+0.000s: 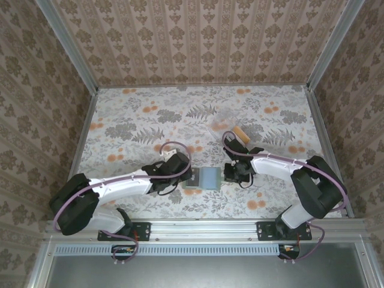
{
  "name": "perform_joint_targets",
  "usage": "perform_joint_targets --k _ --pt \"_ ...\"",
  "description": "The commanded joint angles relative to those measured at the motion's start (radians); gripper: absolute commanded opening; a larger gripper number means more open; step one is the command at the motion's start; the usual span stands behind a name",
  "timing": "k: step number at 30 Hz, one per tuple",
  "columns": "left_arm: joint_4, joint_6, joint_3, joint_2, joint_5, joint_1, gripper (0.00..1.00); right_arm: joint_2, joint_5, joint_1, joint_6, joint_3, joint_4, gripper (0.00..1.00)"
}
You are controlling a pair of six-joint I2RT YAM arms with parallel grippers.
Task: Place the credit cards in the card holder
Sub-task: Move the card holder to the center of the table, then move the storage box to the center of the table.
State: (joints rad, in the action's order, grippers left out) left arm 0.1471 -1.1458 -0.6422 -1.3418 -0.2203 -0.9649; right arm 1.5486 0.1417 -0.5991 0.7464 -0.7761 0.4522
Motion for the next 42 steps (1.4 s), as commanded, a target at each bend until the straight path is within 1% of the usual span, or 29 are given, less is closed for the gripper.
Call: perform_joint_targets --k 1,3,5,8,11,13,16,18,20,22,23,25,27,29,32,37,39,42 --pt "0.04 0.036 -0.03 -0.002 0.014 0.033 0.35 0.068 0.048 -0.031 0.057 0.001 -0.047 0.16" --pt "0.047 0.047 -0.037 0.001 0.018 0.044 0.35 0.057 0.042 -0.037 0.073 -0.008 -0.055 0.16" --pt "0.05 0.057 -0.043 0.008 0.021 0.051 0.35 0.019 0.005 -0.035 0.059 -0.032 -0.002 0.17" --pt "0.043 0.078 -0.049 0.02 0.025 0.062 0.37 -0.078 -0.051 -0.014 0.002 -0.077 0.068 0.24" --pt "0.03 0.11 -0.065 0.017 0.043 0.078 0.39 -0.151 -0.068 0.04 -0.089 -0.147 0.144 0.29" --pt "0.02 0.137 -0.085 0.009 0.057 0.089 0.41 -0.198 -0.106 0.082 -0.163 -0.212 0.213 0.34" --pt "0.016 0.179 -0.122 -0.011 0.068 0.1 0.47 -0.19 -0.192 0.161 -0.287 -0.314 0.308 0.41" --pt "0.008 0.198 -0.147 -0.03 0.081 0.11 0.51 -0.165 -0.195 0.236 -0.359 -0.372 0.336 0.45" --pt "-0.002 0.212 -0.168 -0.053 0.103 0.12 0.52 -0.111 -0.149 0.312 -0.394 -0.424 0.343 0.5" --pt "-0.008 0.222 -0.19 -0.075 0.12 0.125 0.54 -0.065 -0.061 0.378 -0.416 -0.465 0.32 0.6" --pt "-0.009 0.226 -0.201 -0.087 0.127 0.126 0.54 -0.038 -0.026 0.413 -0.421 -0.489 0.313 0.62" --pt "-0.012 0.231 -0.217 -0.104 0.142 0.128 0.55 0.011 0.032 0.459 -0.422 -0.534 0.305 0.65" --pt "-0.018 0.234 -0.226 -0.116 0.155 0.13 0.57 0.059 0.09 0.497 -0.422 -0.556 0.269 0.72" --pt "-0.024 0.234 -0.229 -0.123 0.166 0.13 0.58 0.11 0.168 0.533 -0.41 -0.588 0.261 0.72" --pt "-0.029 0.238 -0.232 -0.129 0.177 0.132 0.59 0.172 0.269 0.556 -0.384 -0.602 0.214 0.72" --pt "-0.029 0.236 -0.232 -0.13 0.186 0.136 0.6 0.248 0.393 0.556 -0.36 -0.615 0.183 0.71" --pt "-0.029 0.235 -0.231 -0.129 0.189 0.137 0.6 0.259 0.449 0.552 -0.358 -0.609 0.17 0.69" --pt "-0.029 0.232 -0.226 -0.126 0.19 0.138 0.6 0.254 0.49 0.539 -0.354 -0.593 0.159 0.67"
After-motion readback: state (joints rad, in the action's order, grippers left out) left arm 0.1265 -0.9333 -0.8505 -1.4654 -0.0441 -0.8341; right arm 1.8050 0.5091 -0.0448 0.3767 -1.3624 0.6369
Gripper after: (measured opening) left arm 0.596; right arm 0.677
